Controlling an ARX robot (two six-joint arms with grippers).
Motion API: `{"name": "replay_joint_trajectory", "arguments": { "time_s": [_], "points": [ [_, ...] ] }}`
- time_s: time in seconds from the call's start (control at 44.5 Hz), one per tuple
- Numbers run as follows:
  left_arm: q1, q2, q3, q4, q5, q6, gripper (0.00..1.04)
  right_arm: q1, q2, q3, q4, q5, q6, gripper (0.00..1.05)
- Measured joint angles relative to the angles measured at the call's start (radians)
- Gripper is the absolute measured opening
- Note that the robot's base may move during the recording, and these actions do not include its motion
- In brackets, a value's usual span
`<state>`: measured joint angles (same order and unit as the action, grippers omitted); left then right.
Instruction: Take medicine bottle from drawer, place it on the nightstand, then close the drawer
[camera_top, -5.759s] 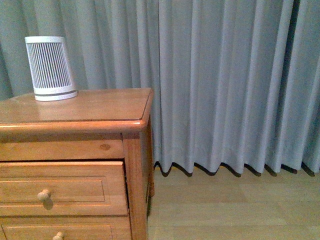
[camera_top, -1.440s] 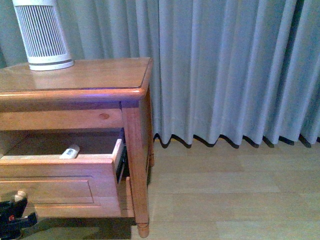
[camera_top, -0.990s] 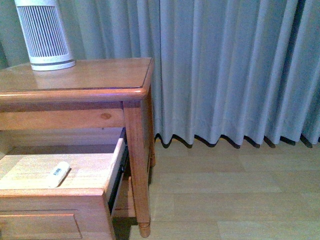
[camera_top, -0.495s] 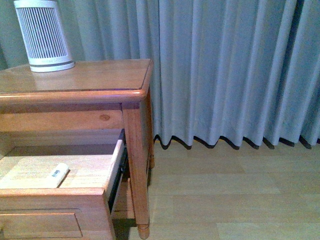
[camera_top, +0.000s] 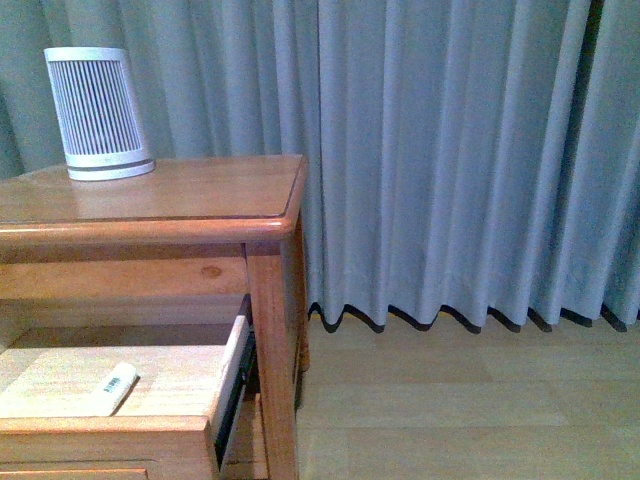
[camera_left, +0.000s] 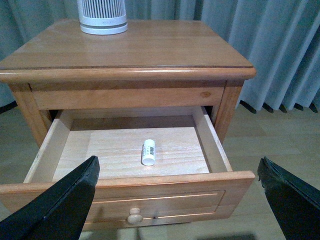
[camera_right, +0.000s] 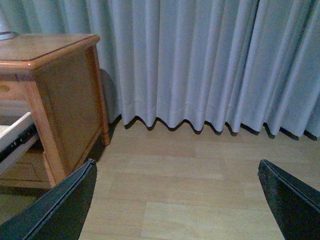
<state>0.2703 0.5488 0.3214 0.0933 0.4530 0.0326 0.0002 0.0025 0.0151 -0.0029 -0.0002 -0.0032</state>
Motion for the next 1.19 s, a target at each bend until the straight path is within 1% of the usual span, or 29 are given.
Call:
{"name": "replay_joint_trajectory", "arguments": {
  "time_s": [0.09, 0.135, 0.157, 0.202, 0.247, 0.382, 0.472, 0.54, 0.607, 1.192],
  "points": [
    [-0.003, -0.001, 0.0, -0.002, -0.011, -0.012, 0.98, 0.0, 0.0, 0.0, 0.0, 0.0, 0.0, 0.98],
    [-0.036, -0.019, -0.027, 0.077, -0.126, -0.017, 0.9, 0.0, 0.0, 0.0, 0.0, 0.0, 0.0, 0.98],
    [-0.049, -0.029, -0.04, 0.106, -0.167, -0.019, 0.86, 0.0, 0.0, 0.0, 0.0, 0.0, 0.0, 0.98],
    [-0.071, -0.051, -0.063, 0.141, -0.235, -0.021, 0.79, 0.0, 0.0, 0.0, 0.0, 0.0, 0.0, 0.98],
    [-0.096, -0.081, -0.092, 0.152, -0.282, -0.023, 0.69, 0.0, 0.0, 0.0, 0.0, 0.0, 0.0, 0.98],
    [-0.15, -0.142, -0.167, 0.153, -0.336, -0.026, 0.37, 0.0, 0.0, 0.0, 0.0, 0.0, 0.0, 0.98],
    [-0.226, -0.174, -0.187, 0.146, -0.437, -0.028, 0.23, 0.0, 0.0, 0.0, 0.0, 0.0, 0.0, 0.98],
    [-0.258, -0.197, -0.199, 0.142, -0.44, -0.027, 0.12, 0.0, 0.0, 0.0, 0.0, -0.001, 0.0, 0.98],
    [-0.265, -0.212, -0.212, 0.137, -0.449, -0.032, 0.03, 0.0, 0.0, 0.0, 0.0, 0.0, 0.0, 0.98],
    [-0.268, -0.389, -0.307, 0.062, -0.453, -0.031, 0.03, 0.0, 0.0, 0.0, 0.0, 0.0, 0.0, 0.98]
  ]
}}
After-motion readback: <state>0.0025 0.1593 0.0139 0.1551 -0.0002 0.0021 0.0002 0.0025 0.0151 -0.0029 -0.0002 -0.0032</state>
